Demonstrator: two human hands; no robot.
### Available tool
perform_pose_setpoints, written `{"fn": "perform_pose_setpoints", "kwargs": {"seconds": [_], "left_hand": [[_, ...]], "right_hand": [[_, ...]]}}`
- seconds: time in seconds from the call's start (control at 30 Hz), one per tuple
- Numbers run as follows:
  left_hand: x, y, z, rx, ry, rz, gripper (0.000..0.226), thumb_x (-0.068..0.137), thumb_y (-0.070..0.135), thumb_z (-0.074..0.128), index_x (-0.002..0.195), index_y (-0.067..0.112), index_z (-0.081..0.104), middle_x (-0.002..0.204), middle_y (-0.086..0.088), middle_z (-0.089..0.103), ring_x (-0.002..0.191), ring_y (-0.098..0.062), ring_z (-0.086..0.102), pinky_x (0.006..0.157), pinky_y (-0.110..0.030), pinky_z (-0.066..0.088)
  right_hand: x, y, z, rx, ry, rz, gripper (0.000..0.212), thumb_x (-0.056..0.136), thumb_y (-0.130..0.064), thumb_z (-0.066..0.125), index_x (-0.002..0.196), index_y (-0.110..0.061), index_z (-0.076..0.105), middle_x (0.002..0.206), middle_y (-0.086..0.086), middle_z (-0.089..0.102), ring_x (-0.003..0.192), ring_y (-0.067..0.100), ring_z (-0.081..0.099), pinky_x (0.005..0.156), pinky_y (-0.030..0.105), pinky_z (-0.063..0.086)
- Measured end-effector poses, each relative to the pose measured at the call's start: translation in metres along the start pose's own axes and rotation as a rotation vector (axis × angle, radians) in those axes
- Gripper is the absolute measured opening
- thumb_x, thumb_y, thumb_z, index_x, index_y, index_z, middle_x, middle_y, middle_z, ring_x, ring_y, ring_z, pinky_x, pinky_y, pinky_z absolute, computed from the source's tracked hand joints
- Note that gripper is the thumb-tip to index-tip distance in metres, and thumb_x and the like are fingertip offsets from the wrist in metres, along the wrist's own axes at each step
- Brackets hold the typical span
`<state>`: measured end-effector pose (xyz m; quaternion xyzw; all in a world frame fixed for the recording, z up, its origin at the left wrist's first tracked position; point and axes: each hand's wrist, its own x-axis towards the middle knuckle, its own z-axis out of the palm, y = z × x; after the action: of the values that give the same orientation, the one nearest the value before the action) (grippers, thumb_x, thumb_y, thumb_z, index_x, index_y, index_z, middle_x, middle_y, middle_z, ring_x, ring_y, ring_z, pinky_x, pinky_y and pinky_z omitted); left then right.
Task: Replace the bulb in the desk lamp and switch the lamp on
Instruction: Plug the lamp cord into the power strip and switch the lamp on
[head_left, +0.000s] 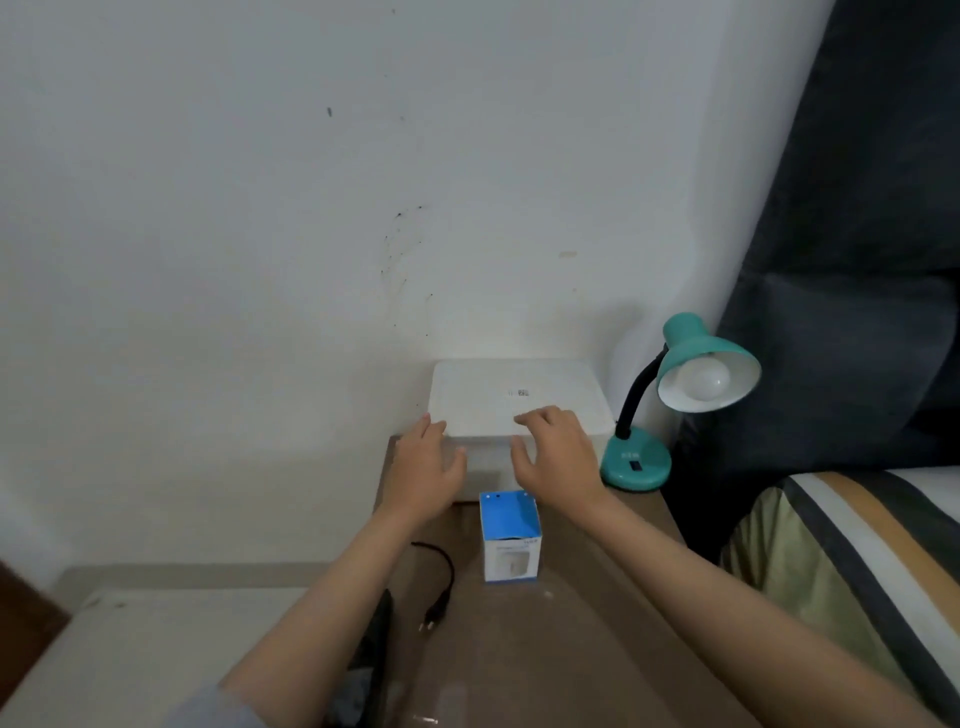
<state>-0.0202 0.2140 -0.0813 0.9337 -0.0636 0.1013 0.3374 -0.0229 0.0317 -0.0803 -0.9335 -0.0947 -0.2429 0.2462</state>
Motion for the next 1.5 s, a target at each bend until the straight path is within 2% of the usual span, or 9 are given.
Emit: {"fn": "perform_pose_setpoints", "kwargs": {"seconds": [0.07,0.17,0.37,0.5,0.73,0.87,1.1,1.3,1.5], "left_hand": [[-0.038,-0.013,-0.004,-0.044,0.030,-0.034,0.048,0.086,0.033,0.054,0.127,0.009,0.050,0.138,-0.014,0.047,0.133,-0.030,0.037,0.110,-0.037,0.032],[-0.101,-0.035,-0.006,-0.025,0.054,-0.136,0.051,0.085,0.027,0.060,0.131,0.009,0.047,0.145,-0.015,0.039,0.135,-0.027,0.033,0.110,-0.034,0.028],[-0.194,-0.075,-0.002,0.047,0.005,-0.286,0.058,0.084,0.031,0.061,0.135,0.010,0.042,0.144,-0.012,0.039,0.133,-0.025,0.034,0.109,-0.032,0.030],[-0.226,-0.083,0.006,0.053,-0.013,-0.317,0.057,0.088,0.034,0.054,0.138,0.012,0.039,0.149,-0.007,0.031,0.136,-0.022,0.028,0.109,-0.029,0.028],[-0.229,-0.081,0.011,0.084,0.064,-0.287,0.055,0.090,0.033,0.047,0.140,0.013,0.035,0.151,-0.002,0.027,0.137,-0.016,0.026,0.103,-0.026,0.034],[-0.228,-0.082,0.013,0.129,0.047,-0.294,0.060,0.092,0.036,0.042,0.145,0.015,0.024,0.154,-0.002,0.020,0.138,-0.015,0.023,0.102,-0.027,0.038],[-0.226,-0.079,0.014,0.192,-0.003,-0.333,0.062,0.095,0.041,0.033,0.148,0.017,0.011,0.159,-0.002,0.006,0.142,-0.020,0.016,0.102,-0.033,0.039],[-0.227,-0.081,0.015,0.186,0.005,-0.323,0.062,0.095,0.042,0.032,0.148,0.018,0.010,0.159,0.000,0.005,0.141,-0.018,0.021,0.099,-0.031,0.041],[-0.227,-0.085,0.016,0.157,0.020,-0.335,0.063,0.094,0.043,0.036,0.147,0.019,0.014,0.158,0.001,0.009,0.139,-0.017,0.024,0.100,-0.030,0.041]], "right_hand": [[-0.034,-0.019,0.004,0.095,0.010,-0.040,0.030,0.084,-0.028,0.055,0.106,-0.010,0.066,0.098,0.007,0.065,0.094,0.024,0.058,0.077,0.035,0.051],[-0.083,-0.043,0.019,0.234,-0.081,-0.019,0.029,0.085,-0.032,0.051,0.098,-0.011,0.067,0.090,0.005,0.064,0.085,0.019,0.059,0.073,0.030,0.050],[-0.137,-0.070,0.065,0.368,-0.350,0.261,0.016,0.086,-0.017,0.061,0.098,-0.011,0.069,0.095,0.007,0.066,0.081,0.012,0.056,0.068,0.015,0.038],[-0.144,-0.077,0.086,0.459,-0.403,0.564,0.018,0.088,-0.016,0.062,0.103,-0.013,0.070,0.099,0.004,0.071,0.087,0.012,0.061,0.078,0.023,0.047],[-0.128,-0.087,0.109,0.482,-0.387,0.761,0.018,0.080,-0.013,0.068,0.097,-0.015,0.072,0.103,0.003,0.071,0.096,0.018,0.064,0.084,0.028,0.051],[-0.129,-0.088,0.111,0.630,-0.371,0.850,0.016,0.077,-0.016,0.067,0.092,-0.019,0.071,0.091,0.001,0.071,0.085,0.022,0.068,0.083,0.043,0.057],[-0.131,-0.102,0.099,0.843,-0.286,0.742,0.019,0.087,-0.010,0.062,0.103,-0.014,0.071,0.098,0.001,0.069,0.096,0.015,0.063,0.092,0.031,0.051],[-0.129,-0.115,0.097,0.811,-0.214,0.557,0.015,0.082,-0.011,0.069,0.094,-0.018,0.074,0.087,-0.004,0.071,0.081,0.008,0.065,0.075,0.022,0.052],[-0.126,-0.128,0.105,0.689,-0.166,0.375,0.010,0.078,-0.012,0.072,0.085,-0.018,0.076,0.081,-0.009,0.069,0.077,0.001,0.064,0.066,0.003,0.044]]}}
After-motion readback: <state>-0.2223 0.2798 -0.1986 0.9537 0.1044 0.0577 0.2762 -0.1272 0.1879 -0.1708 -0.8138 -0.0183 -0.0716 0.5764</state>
